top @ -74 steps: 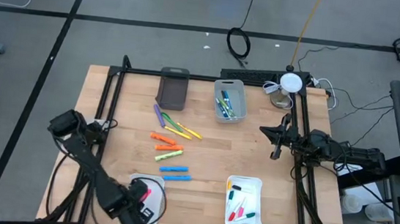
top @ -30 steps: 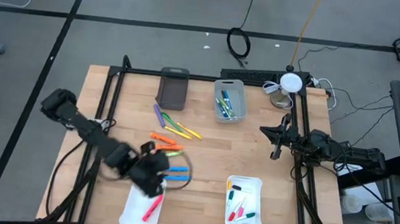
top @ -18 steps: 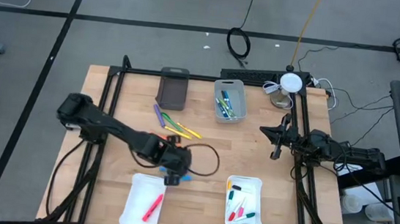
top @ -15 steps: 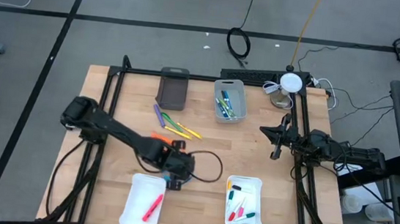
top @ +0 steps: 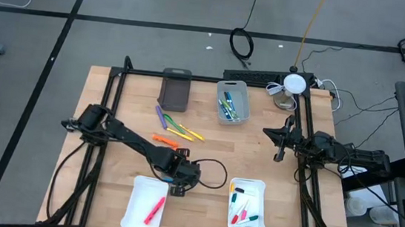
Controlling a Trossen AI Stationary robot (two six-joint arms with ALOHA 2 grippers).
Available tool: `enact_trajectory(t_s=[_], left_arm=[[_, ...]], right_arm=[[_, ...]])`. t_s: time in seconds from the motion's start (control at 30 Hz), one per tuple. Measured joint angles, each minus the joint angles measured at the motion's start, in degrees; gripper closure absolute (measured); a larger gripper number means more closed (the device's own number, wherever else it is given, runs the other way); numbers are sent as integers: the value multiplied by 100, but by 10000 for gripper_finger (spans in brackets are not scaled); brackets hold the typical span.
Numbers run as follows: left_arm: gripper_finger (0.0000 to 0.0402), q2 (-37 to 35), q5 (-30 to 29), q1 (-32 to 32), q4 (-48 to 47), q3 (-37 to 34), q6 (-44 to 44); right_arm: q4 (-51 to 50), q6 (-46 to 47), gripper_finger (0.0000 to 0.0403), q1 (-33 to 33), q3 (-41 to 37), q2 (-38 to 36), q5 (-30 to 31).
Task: Pick & Place Markers
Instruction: Put the bottom blue marker pen into the left white bin
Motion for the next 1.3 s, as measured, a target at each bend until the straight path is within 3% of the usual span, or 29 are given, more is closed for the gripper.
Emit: enact_trajectory(t_s=[0.47,0.7,1.3], left_arm=[[243,-198,447,-393,211,0,-315],[243,-132,276,-645,280,-4,-343],[243,357,76,-502,295,7,-236]], right_arm=[[-4,-1,403,-1,0,2,-1],[-4,-1,403,0,-1,2,0],[-9,0,403,-2,0,2,0]])
